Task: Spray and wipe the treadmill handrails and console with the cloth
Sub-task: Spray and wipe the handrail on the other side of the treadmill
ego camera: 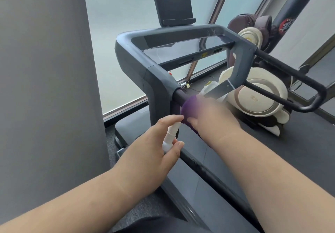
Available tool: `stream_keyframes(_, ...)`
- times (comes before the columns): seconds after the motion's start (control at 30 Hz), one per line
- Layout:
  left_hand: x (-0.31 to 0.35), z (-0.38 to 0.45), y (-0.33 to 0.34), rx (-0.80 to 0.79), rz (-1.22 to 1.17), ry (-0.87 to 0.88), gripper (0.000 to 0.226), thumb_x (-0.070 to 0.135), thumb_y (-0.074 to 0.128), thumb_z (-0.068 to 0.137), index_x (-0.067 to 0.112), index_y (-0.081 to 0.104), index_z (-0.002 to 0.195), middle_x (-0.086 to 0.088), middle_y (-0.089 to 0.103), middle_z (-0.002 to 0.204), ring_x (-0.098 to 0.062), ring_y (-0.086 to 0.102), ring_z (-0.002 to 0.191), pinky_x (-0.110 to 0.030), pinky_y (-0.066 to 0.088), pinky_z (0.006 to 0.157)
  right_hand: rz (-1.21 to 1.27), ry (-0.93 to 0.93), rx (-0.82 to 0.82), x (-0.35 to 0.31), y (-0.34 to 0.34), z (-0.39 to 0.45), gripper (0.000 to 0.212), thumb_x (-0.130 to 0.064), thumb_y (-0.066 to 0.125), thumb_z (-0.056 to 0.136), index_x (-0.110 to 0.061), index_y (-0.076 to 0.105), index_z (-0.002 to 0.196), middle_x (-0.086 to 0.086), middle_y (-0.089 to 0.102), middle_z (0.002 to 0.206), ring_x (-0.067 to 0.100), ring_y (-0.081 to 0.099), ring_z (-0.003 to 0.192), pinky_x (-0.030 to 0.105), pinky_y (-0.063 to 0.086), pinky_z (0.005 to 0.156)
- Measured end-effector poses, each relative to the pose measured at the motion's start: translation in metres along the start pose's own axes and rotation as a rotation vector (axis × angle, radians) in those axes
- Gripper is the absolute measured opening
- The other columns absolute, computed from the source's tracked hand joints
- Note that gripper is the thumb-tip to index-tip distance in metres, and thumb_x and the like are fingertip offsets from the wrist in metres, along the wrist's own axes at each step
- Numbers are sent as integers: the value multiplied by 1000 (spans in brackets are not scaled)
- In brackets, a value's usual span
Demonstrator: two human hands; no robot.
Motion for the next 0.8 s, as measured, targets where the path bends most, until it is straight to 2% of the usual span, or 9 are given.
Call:
stream_keyframes(0.13,-8,-5,-10,42,58,7,50,57,47,90,74,21,127,29,56,96,13,54,91,-5,41,68,-93,42,17,-15,3,7,67,-56,56,92,-12,33,137,13,53,121,34,59,106,43,50,79)
stream_keyframes(0.23,-9,-5,-10,43,104,2,53,56,48,90,76,16,127,33,52,96,14,52,96,-1,40,68,-76,80,-42,-38,3,38,66,-52,54,94,-8,33,138,15,49,131,38,54,116,47,49,82)
stream_keyframes(0.3,-4,-3,-9,34,107,13,52,55,48,91,73,20,130,35,51,95,17,51,95,1,39,72,-38,70,-80,-46,3,49,68,-51,56,94,-7,31,141,15,46,136,39,52,120,48,49,84)
stream_keyframes(0.43,2,1,-6,19,91,24,50,53,50,91,65,27,134,34,52,96,15,52,92,2,35,78,16,39,-56,-32,-2,36,77,-63,63,83,-13,37,136,12,52,126,35,57,114,45,50,81)
stream_keyframes(0.53,1,2,-3,14,92,29,50,50,51,92,64,28,134,33,53,95,16,52,89,1,36,75,89,51,-53,-11,-3,15,68,-60,63,84,-18,40,133,10,55,120,34,59,109,43,50,85)
stream_keyframes(0.7,-6,3,8,-4,85,35,52,45,55,94,59,28,136,35,50,94,19,49,93,4,32,77,-67,0,23,-8,6,-2,80,-56,52,94,-14,16,152,13,49,130,33,55,110,43,49,84)
stream_keyframes(0.8,-12,7,13,-17,79,22,52,45,55,94,60,27,136,34,50,96,18,49,94,3,32,79,-100,41,2,-20,7,16,82,-56,51,94,-10,15,152,16,45,137,37,53,117,45,49,83)
Point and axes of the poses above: each hand's wrist, its own z-axis towards the middle knuckle, its own y-axis out of the palm, x = y × z, the point moved 5 cm from there along z, towards the middle knuckle
